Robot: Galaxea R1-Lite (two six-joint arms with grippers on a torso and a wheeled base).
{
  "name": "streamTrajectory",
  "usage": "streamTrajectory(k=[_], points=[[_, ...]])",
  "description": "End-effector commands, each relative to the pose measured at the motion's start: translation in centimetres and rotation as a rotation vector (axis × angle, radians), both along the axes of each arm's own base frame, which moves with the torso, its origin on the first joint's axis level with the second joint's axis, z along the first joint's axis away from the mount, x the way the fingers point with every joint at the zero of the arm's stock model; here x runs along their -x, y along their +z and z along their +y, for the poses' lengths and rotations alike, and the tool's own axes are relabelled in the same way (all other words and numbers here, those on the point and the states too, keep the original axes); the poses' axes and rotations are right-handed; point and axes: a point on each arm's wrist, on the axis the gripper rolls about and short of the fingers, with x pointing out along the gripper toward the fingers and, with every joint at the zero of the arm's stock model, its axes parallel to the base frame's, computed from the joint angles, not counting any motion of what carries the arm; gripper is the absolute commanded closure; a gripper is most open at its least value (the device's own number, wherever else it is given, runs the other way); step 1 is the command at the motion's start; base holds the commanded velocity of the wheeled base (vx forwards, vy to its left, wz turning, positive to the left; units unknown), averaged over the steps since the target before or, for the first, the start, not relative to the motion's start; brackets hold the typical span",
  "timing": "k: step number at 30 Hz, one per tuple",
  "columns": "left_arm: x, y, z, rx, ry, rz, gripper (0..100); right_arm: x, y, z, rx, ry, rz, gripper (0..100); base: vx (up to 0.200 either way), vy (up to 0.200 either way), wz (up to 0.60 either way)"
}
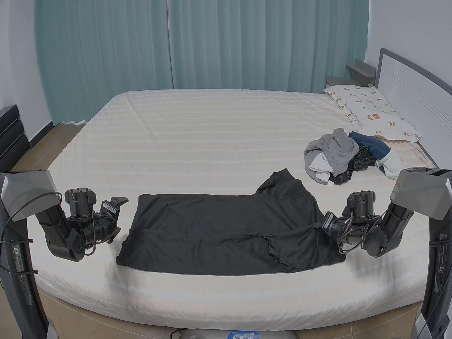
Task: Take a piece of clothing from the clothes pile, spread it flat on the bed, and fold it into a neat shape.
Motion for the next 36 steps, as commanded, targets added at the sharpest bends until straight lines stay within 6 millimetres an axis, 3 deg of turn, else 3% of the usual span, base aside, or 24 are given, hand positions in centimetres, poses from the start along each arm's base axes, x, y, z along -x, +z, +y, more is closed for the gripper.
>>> streamTrajectory(k=[1, 22, 23, 30, 36], points=[[0.0, 0.0, 0.0, 0.0, 0.0, 0.0, 0, -0.6, 0.2, -0.5, -0.011, -0.015, -0.021, 100, 0.0, 0.0, 0.0], [0.0, 0.0, 0.0, 0.0, 0.001, 0.0, 0, -2.9, -0.6, -0.4, -0.033, -0.017, -0.083, 100, 0.0, 0.0, 0.0], [0.0, 0.0, 0.0, 0.0, 0.001, 0.0, 0, -3.0, -0.6, -0.4, -0.034, -0.018, -0.085, 0, 0.0, 0.0, 0.0], [0.0, 0.0, 0.0, 0.0, 0.001, 0.001, 0, -2.7, -0.2, -0.9, -0.052, -0.05, -0.135, 0, 0.0, 0.0, 0.0], [0.0, 0.0, 0.0, 0.0, 0.001, 0.0, 0, -0.1, 3.7, -1.2, -0.111, -0.082, -0.14, 0, 0.0, 0.0, 0.0]])
